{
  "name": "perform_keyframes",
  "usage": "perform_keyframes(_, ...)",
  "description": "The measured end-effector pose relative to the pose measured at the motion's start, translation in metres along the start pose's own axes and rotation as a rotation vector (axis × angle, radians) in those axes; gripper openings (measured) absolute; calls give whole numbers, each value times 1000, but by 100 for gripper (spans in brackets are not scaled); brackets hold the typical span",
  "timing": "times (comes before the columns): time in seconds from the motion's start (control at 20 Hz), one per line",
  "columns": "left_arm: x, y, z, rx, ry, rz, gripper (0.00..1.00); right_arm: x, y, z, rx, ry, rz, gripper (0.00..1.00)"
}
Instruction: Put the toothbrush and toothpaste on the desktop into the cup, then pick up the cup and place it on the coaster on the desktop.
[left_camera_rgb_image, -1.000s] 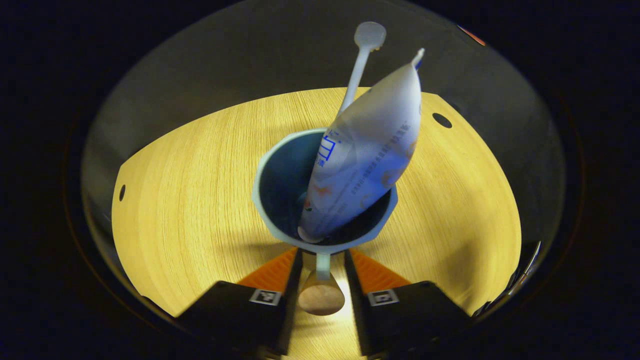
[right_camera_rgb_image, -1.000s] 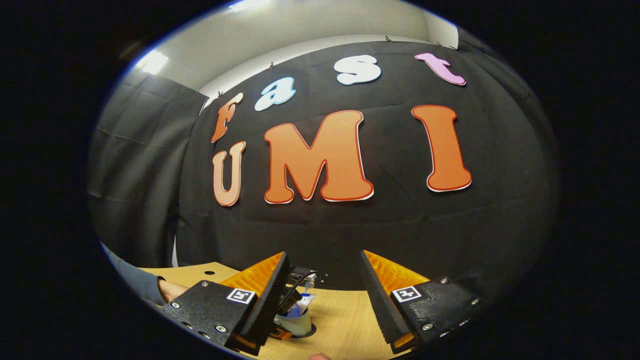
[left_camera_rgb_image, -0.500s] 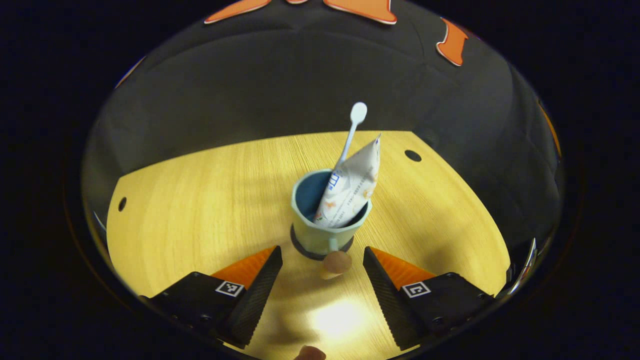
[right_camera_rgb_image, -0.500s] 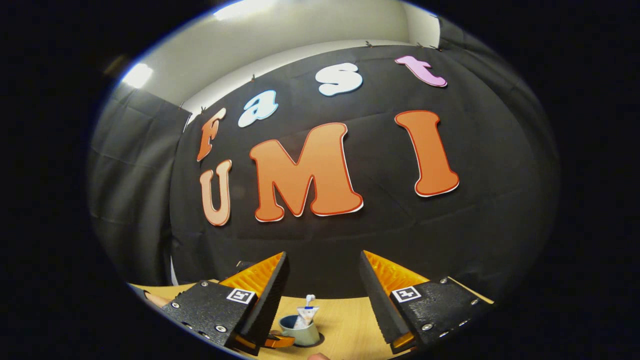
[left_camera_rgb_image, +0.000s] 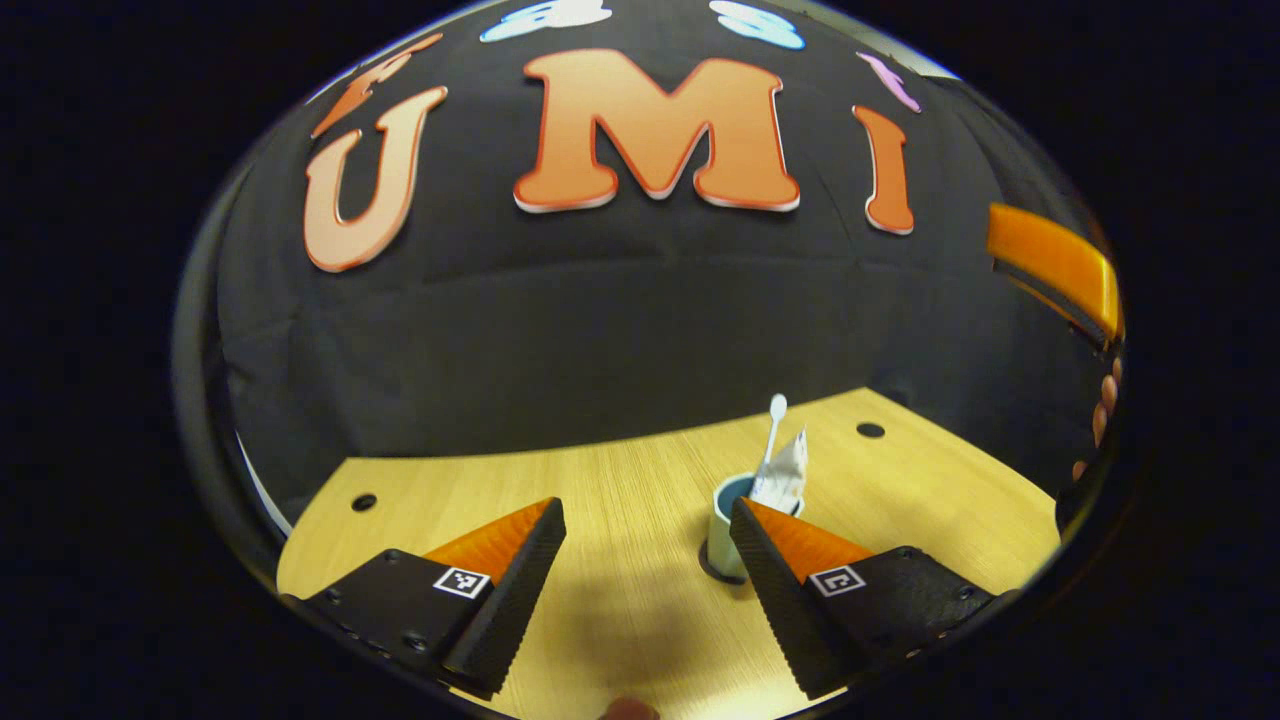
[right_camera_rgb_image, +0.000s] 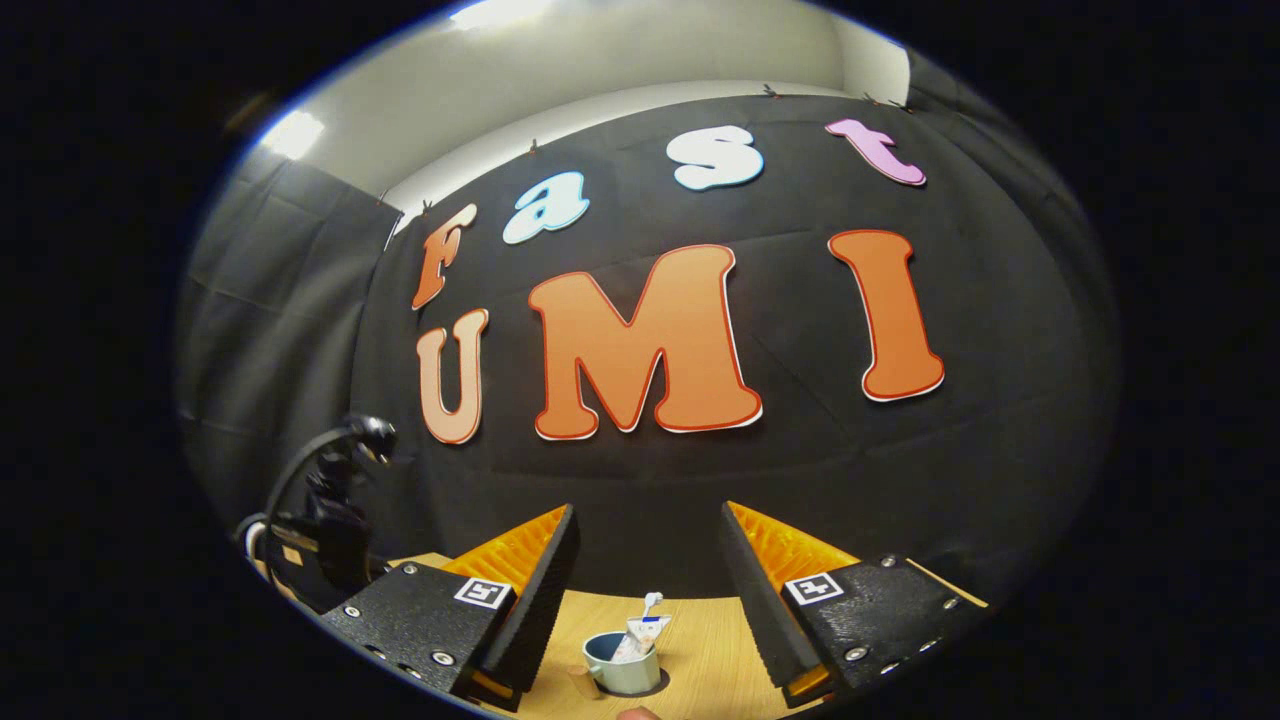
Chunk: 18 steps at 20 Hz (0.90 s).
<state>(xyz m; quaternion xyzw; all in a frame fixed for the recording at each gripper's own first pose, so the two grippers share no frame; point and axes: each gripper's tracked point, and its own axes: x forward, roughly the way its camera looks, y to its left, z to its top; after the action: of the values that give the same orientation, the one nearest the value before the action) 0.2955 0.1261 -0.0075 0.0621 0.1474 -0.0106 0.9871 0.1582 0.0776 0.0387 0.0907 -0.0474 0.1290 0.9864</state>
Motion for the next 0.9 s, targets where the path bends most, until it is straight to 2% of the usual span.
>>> perform_keyframes(0.1,-6,12,33,7,-98,43,99,1,10,-1,-16,14,6,84)
perform_keyframes(0.25,-28,2,59,-58,-161,16,99,1,29,-8,-40,32,27,84)
perform_keyframes(0.35,-29,8,60,-52,-175,16,98,2,38,-11,-72,40,27,84)
perform_keyframes(0.5,-44,47,63,-18,-210,124,99,3,42,-15,-184,57,11,84)
perform_keyframes(0.55,-47,57,63,-20,-224,140,99,2,40,-12,-226,48,-2,84)
perform_keyframes(0.65,-52,64,62,-41,-252,132,99,3,38,-8,-282,33,-24,84)
perform_keyframes(0.8,-52,65,57,-84,-281,86,99,5,39,-11,-281,34,-26,85)
perform_keyframes(0.9,-53,75,56,-58,-285,116,99,7,41,-18,-257,50,-22,87)
